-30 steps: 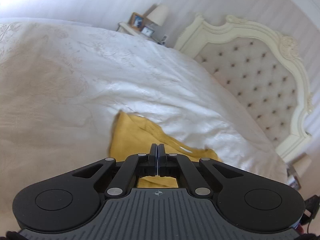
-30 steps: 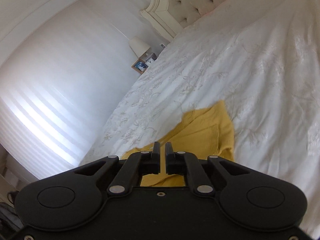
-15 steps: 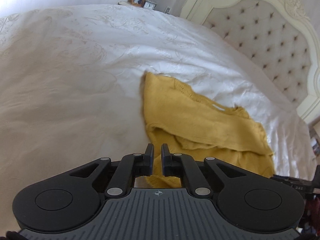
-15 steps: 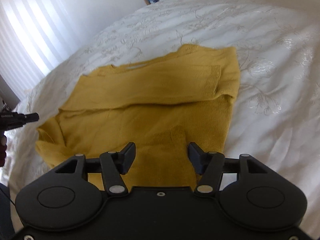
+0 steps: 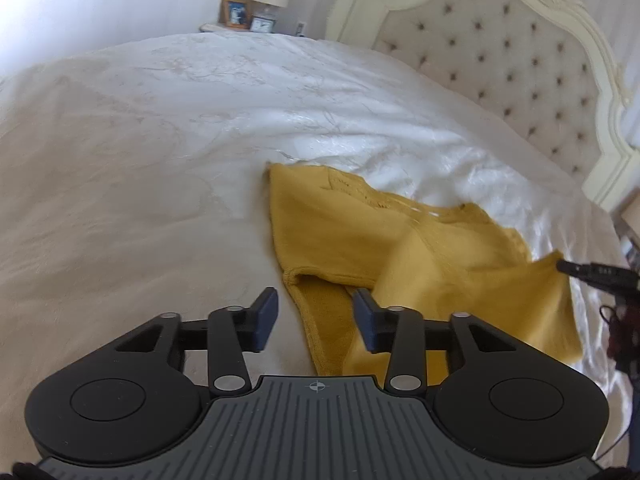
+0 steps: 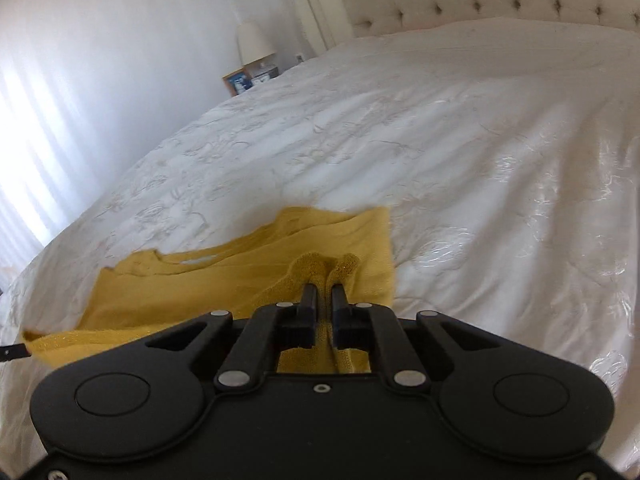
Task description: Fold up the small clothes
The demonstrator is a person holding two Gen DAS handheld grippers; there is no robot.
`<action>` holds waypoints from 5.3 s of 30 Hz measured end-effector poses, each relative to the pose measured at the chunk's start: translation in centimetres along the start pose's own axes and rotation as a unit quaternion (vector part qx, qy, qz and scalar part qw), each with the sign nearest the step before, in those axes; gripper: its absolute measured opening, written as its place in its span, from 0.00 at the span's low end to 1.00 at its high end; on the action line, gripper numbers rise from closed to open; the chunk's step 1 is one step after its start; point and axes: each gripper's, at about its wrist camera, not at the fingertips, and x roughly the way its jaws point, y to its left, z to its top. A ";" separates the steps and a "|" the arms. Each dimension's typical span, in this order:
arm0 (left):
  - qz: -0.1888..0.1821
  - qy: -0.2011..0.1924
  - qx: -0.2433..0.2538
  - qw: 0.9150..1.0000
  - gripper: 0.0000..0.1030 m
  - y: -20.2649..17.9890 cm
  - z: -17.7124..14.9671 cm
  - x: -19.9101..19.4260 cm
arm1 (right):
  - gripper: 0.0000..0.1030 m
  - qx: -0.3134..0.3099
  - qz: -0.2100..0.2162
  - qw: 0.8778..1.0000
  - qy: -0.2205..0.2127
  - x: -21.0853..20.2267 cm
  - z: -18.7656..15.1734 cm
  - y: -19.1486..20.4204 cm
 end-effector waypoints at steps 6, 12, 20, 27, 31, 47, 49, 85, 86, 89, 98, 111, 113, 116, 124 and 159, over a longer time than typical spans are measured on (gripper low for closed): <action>-0.012 0.030 0.048 0.998 0.44 -1.5 0.6 3.5 | 0.14 -0.005 0.002 1.000 0.015 1.3 -0.9 0.2; -0.024 0.045 0.056 0.997 0.44 -2.9 1.7 6.5 | 0.14 -0.002 0.003 1.000 0.020 1.1 -1.3 -0.2; -0.017 0.075 0.030 0.997 0.42 -3.0 2.0 9.3 | 0.15 -0.014 0.005 1.000 0.025 0.9 -1.6 0.1; -0.008 -0.016 0.035 0.999 0.06 -4.7 0.9 5.5 | 0.15 -0.018 0.007 1.000 0.016 0.5 -1.9 0.7; -0.005 -0.085 0.052 0.995 0.06 -5.6 2.3 1.3 | 0.15 -0.039 0.008 0.999 -0.020 -1.8 -1.8 1.9; 0.085 -0.004 0.040 0.996 0.06 -2.0 8.3 14.3 | 0.14 -0.056 -0.039 0.998 0.018 10.2 3.9 2.3; 0.097 0.011 0.037 0.995 0.09 -1.2 7.9 15.3 | 0.15 -0.064 -0.049 0.996 0.028 11.1 3.6 2.3; 0.127 0.107 0.123 0.978 1.00 -10.8 -3.7 9.8 | 0.92 -0.189 -0.061 0.976 0.089 3.5 -10.4 13.1; 0.128 0.109 0.122 0.978 1.00 -10.8 -3.7 9.9 | 0.93 -0.186 -0.062 0.977 0.086 3.5 -10.7 12.9; 0.131 0.115 0.115 0.978 1.00 -10.9 -3.5 10.3 | 0.96 -0.179 -0.064 0.979 0.077 3.4 -11.3 12.7; 0.139 0.102 0.113 0.979 1.00 -11.3 -4.3 10.2 | 0.99 -0.173 -0.055 0.982 0.043 3.4 -12.6 12.0; 0.127 0.093 0.112 0.981 0.98 -11.3 -3.8 8.9 | 1.00 -0.161 -0.035 0.986 0.003 3.0 -13.5 11.3; 0.131 0.083 0.119 0.981 0.97 -12.0 -3.7 8.4 | 1.00 -0.159 -0.032 0.987 0.001 2.9 -13.5 11.1; 0.126 0.062 0.131 0.981 0.97 -13.2 -3.1 8.0 | 1.00 -0.155 -0.027 0.988 -0.001 2.9 -13.4 10.9; 0.134 0.105 0.128 0.977 1.00 -14.1 -3.7 11.7 | 1.00 -0.145 -0.018 0.989 -0.005 2.7 -13.4 10.7; 0.174 0.088 0.077 0.978 1.00 -15.1 3.0 19.1 | 1.00 0.132 0.046 0.985 -0.100 -3.2 -13.4 -3.2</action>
